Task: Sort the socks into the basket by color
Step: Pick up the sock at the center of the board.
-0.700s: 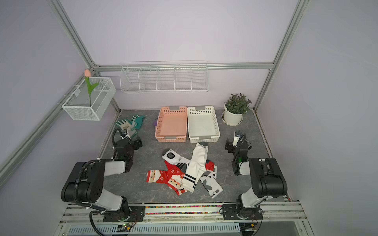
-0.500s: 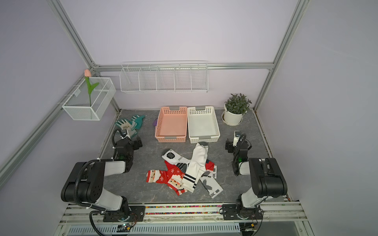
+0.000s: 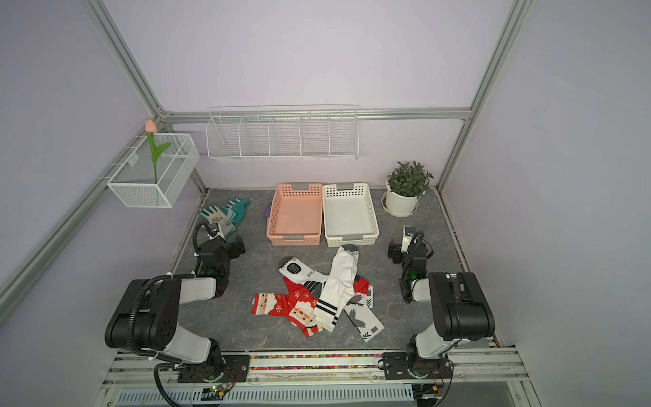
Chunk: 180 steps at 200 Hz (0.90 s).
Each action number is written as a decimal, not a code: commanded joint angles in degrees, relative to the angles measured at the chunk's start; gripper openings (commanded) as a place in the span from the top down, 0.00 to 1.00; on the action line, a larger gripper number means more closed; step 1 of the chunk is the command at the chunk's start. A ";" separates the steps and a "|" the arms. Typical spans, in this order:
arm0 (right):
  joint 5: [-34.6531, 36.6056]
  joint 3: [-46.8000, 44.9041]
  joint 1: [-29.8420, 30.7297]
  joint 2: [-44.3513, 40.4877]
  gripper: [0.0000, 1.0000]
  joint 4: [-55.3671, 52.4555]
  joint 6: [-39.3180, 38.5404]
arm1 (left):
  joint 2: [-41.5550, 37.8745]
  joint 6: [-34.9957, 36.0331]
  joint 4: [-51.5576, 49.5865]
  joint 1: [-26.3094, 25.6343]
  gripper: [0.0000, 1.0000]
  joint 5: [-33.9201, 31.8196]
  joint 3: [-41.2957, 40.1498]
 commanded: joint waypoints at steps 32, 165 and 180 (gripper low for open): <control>-0.90 -0.71 -0.05 -1.32 0.11 0.54 -0.86 | -1.05 -0.35 -0.63 0.14 0.01 0.61 -0.46; 18.19 -6.57 -0.40 -26.16 0.11 -12.06 9.62 | -14.68 -14.95 -29.14 0.14 0.01 -20.19 7.95; 16.98 0.95 -0.42 -32.18 0.11 -31.24 12.22 | -16.76 -31.31 -49.25 0.14 0.01 -29.16 15.16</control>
